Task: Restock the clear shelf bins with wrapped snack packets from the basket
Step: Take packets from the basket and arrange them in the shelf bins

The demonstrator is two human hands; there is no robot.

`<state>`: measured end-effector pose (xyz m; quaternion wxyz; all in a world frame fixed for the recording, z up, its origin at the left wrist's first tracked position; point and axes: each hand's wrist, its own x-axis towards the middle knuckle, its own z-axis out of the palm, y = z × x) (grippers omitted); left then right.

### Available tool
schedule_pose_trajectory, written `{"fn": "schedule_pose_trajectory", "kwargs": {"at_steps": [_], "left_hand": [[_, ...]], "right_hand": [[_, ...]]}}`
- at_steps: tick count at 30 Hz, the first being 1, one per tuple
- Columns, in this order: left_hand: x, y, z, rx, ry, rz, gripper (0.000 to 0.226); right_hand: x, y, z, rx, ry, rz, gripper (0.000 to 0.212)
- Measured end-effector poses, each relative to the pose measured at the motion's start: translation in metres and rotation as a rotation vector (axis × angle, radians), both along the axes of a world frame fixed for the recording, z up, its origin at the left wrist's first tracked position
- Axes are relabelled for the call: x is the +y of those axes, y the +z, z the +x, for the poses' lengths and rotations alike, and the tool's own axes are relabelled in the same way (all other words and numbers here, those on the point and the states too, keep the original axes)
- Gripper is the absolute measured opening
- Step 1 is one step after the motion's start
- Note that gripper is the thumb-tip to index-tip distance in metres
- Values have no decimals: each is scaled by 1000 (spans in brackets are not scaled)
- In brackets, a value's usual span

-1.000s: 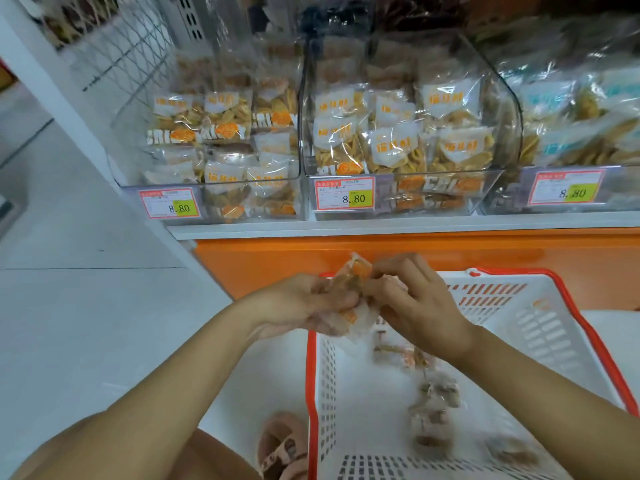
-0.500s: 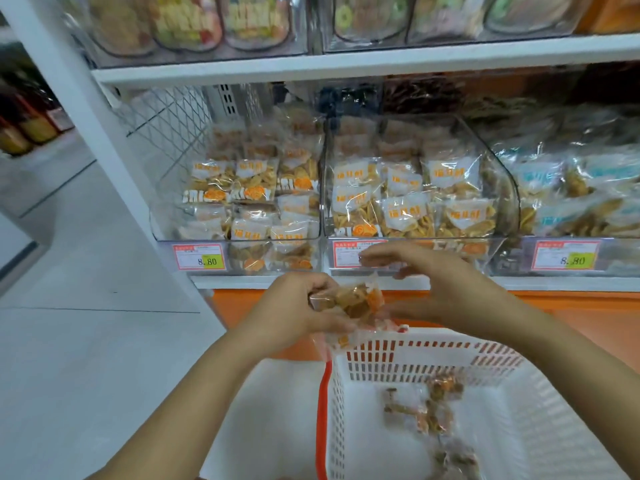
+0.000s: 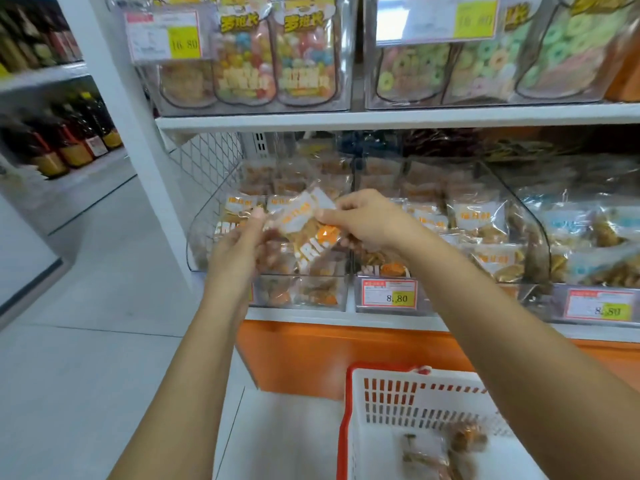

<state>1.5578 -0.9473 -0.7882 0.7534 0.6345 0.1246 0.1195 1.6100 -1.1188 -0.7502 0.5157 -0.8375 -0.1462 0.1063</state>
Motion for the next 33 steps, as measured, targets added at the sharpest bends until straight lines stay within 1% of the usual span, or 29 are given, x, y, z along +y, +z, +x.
{"fn": "schedule_pose_trajectory", "kwargs": {"at_steps": [1,2,4,5,7,9,11,13,14,16,18,20,22,23,24,25,27,28,29,30,31,32,33], "left_hand": [[-1,-3,7,33,-76,-26,27],[-4,-7,14,53,-146,-36,26],[-10,-13,30,64,-193,10,18],[-11,-15,38,65,-175,34,13],[-10,-17,51,71,-123,36,7],[-10,-19,62,60,-51,28,11],[-12,-23,72,71,23,85,19],[-15,-29,80,95,23,207,15],[-17,-32,83,97,5,290,12],[-20,-37,88,79,-2,528,11],[-23,-42,89,46,55,775,21],[-27,-44,84,-4,136,955,28],[-37,-41,70,-104,257,1096,30],[-44,-38,60,-193,288,1123,26],[-52,-36,46,-285,268,1124,24],[-60,-36,31,-353,207,1129,28],[-78,-40,-1,-446,27,1177,41],[-88,-46,-16,-463,-85,1185,44],[-95,-57,-28,-437,-207,1184,47],[-102,-69,-38,-353,-350,1204,48],[-106,-83,-46,-231,-501,1249,47],[-108,-97,-52,-100,-638,1306,43],[-106,-113,-57,-6,-741,1362,36]], "right_hand": [[5,-3,9,18,-77,74,28],[8,-7,16,15,-126,100,29],[11,-15,21,-15,-167,93,34],[11,-17,20,-44,-176,74,33],[6,-19,13,-161,-227,12,23],[-1,-20,3,-309,-287,-31,16],[-11,-24,-4,-389,-305,-28,14],[-26,-31,-15,-369,-289,-32,14],[-36,-37,-22,-372,-280,-44,19],[-57,-54,-43,-434,-270,-64,26],[-75,-79,-71,-505,-227,-121,29],[-91,-111,-96,-508,-168,-237,32],[-109,-154,-112,-437,-129,-370,33],[-117,-176,-117,-356,-109,-442,33],[-125,-201,-120,-252,-94,-515,31],[-132,-227,-123,-162,-89,-581,25],[-142,-275,-126,-20,-108,-646,14],[-145,-297,-128,55,-124,-677,8],[-147,-316,-130,149,-123,-722,7],[-147,-334,-132,229,-127,-745,24],[-147,-354,-133,296,-111,-754,45],[-146,-369,-134,323,-105,-771,63],[-144,-383,-133,330,-92,-806,75]]}}
